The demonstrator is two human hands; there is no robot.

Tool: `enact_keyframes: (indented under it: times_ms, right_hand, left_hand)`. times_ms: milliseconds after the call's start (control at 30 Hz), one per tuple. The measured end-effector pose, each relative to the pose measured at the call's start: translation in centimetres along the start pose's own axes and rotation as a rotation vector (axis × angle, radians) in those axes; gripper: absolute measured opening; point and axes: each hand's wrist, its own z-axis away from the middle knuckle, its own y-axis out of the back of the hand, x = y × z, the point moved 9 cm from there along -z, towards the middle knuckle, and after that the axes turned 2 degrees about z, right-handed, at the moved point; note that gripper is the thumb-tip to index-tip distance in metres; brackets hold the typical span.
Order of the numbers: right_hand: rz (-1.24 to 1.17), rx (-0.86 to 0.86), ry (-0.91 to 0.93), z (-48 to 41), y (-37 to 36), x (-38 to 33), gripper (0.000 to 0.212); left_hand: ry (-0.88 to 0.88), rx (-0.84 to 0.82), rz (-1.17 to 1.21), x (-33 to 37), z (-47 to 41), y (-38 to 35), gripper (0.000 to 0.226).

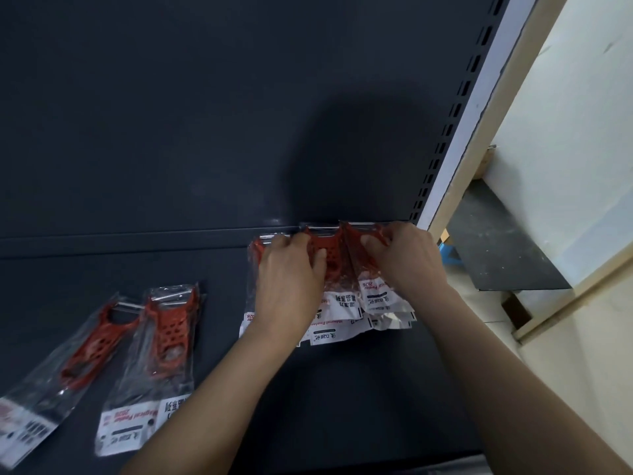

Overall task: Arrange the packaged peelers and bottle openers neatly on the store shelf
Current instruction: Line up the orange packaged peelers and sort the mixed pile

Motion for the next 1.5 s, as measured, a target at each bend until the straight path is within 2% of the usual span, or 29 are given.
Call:
enact_keyframes:
  times_ms: [133, 200, 267, 433, 567, 700, 833, 1033, 1167, 1300, 1500]
  right_hand:
    - [0.095, 0.095, 0.028, 0.4, 1.3, -1.6, 0.033]
    - [0.119, 0.137, 0.101, 1.1, 1.9, -3.9, 0.024]
    - [0.087, 0.130, 0.195, 2.1, 1.5, -7.0, 0.026]
    - [-0.014, -0.053, 0.446, 5.3, -3.6, -15.3, 0.029]
    - [0.031, -0.239, 0.533, 8.6, -9.3, -19.7, 0.034]
    - [0.157, -0.341, 0.495, 11.2, -13.3, -21.6, 0.052]
    - [0.235, -0.398, 0.393, 12.2, -15.4, -22.1, 0.064]
    - [0.163, -0.324, 0.281, 12.3, -15.6, -22.5, 0.051]
    - [0.112, -0.224, 0.262, 12.1, -13.4, -22.6, 0.043]
    - [0.063, -0.092, 0.207, 10.8, -9.7, -21.1, 0.042]
    - [0.090, 0.070, 0.059, 8.1, -3.9, -15.2, 0.028]
  left_hand:
    - [0.003, 0.062, 0.038, -1.5, 0.6, 2.1, 0.020]
    - [0.009, 0.088, 0.030, -2.7, 1.0, 3.2, 0.019]
    - [0.006, 0.120, 0.009, -4.0, 1.4, 4.5, 0.017]
    - [0.110, 0.157, -0.099, -10.2, 2.6, 8.1, 0.024]
    - [0.214, 0.149, -0.204, -16.1, 4.2, 10.8, 0.023]
    - [0.355, 0.021, -0.313, -20.9, 6.0, 12.0, 0.029]
    - [0.348, -0.089, -0.347, -23.0, 6.9, 12.1, 0.046]
    - [0.275, -0.083, -0.185, -23.2, 6.1, 12.9, 0.025]
    - [0.257, 0.027, -0.071, -22.5, 5.8, 13.8, 0.027]
    - [0.185, 0.103, 0.030, -19.1, 4.5, 14.5, 0.018]
    - [0.069, 0.036, 0.166, -12.1, 2.0, 11.0, 0.016]
